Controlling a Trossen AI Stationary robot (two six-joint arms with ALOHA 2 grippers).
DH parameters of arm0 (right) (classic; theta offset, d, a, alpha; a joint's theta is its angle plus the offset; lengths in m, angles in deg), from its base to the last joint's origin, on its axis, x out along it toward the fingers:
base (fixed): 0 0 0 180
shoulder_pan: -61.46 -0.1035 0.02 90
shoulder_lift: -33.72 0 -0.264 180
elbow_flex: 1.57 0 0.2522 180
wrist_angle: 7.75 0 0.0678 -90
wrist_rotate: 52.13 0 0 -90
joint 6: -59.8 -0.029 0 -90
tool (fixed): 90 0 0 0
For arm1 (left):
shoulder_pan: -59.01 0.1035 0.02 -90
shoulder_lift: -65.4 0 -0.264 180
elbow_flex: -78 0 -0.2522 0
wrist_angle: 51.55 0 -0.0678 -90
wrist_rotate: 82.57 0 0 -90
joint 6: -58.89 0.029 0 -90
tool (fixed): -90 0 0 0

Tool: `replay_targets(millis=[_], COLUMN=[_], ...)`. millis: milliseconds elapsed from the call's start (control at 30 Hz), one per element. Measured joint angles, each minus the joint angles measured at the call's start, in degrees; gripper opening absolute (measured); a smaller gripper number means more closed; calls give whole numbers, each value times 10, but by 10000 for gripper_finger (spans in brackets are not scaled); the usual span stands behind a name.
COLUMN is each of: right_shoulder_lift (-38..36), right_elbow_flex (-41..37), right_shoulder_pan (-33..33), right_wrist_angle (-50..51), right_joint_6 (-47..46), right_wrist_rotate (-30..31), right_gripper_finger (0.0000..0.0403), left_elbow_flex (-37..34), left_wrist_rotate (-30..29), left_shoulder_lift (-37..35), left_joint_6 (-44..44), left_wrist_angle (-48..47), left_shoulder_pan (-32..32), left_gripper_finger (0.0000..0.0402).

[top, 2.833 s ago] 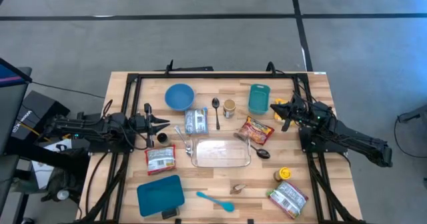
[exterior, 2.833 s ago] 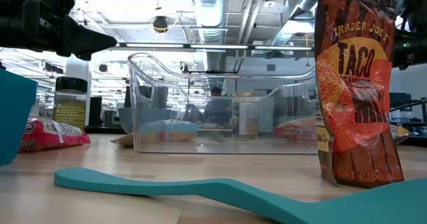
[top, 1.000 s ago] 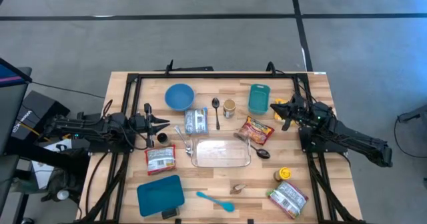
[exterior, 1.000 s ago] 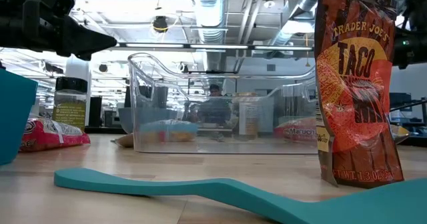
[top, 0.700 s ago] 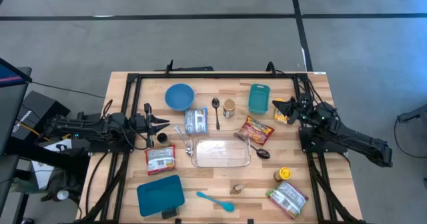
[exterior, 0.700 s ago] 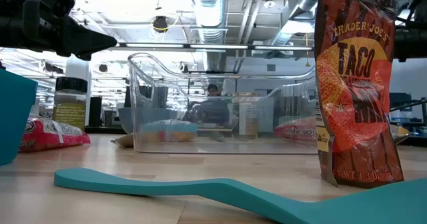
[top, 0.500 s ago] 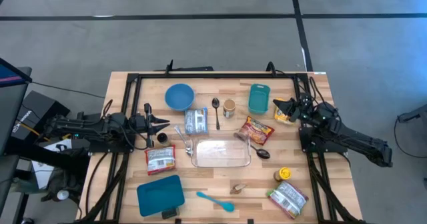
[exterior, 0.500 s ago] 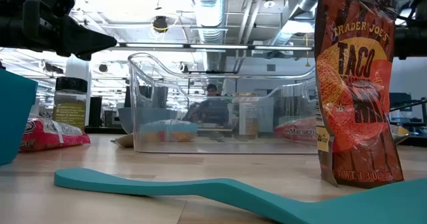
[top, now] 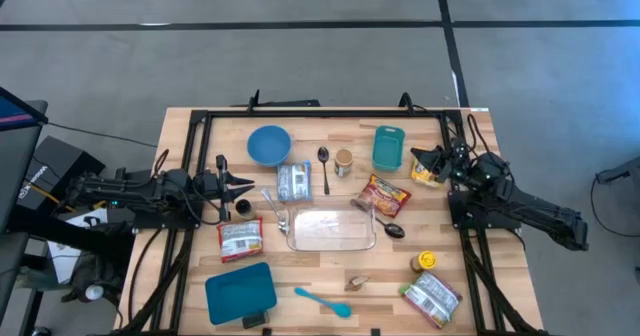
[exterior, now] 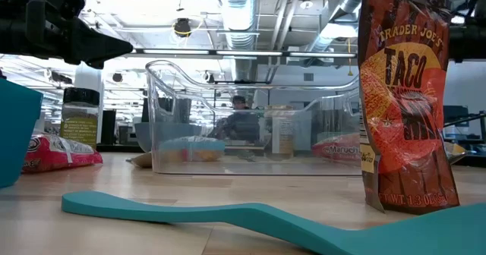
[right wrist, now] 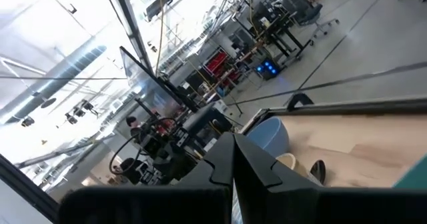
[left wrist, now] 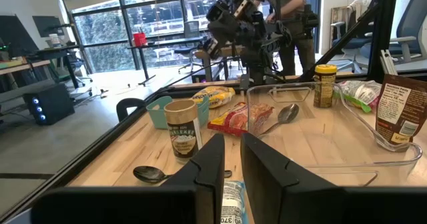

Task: Pick & Place Food Item
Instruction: Put the yellow noodle pack into the transparent bin

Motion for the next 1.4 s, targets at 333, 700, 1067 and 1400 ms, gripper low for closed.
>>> replay_targets(millis=[333, 700, 1067, 1400], right_shoulder_lift=[0, 49, 204, 325], right_elbow_flex=[171, 292, 294, 294], right_shoulder_pan=[0, 0, -1, -1], right_wrist_angle=[275, 555, 643, 643], right_joint_6=[101, 58, 28, 20], right_wrist_rotate=[107, 210, 179, 132], right_gripper_finger=[0, 0, 0, 0], left_elbow_flex=[0, 0, 0, 0], left_wrist_rotate=[0, 0, 0, 0], left_shoulder_lift=[0, 0, 0, 0], left_joint_6=[0, 0, 0, 0], left_wrist_angle=[0, 0, 0, 0], left_shoulder_pan=[0, 0, 0, 0], left_gripper_finger=[44, 44, 44, 44])
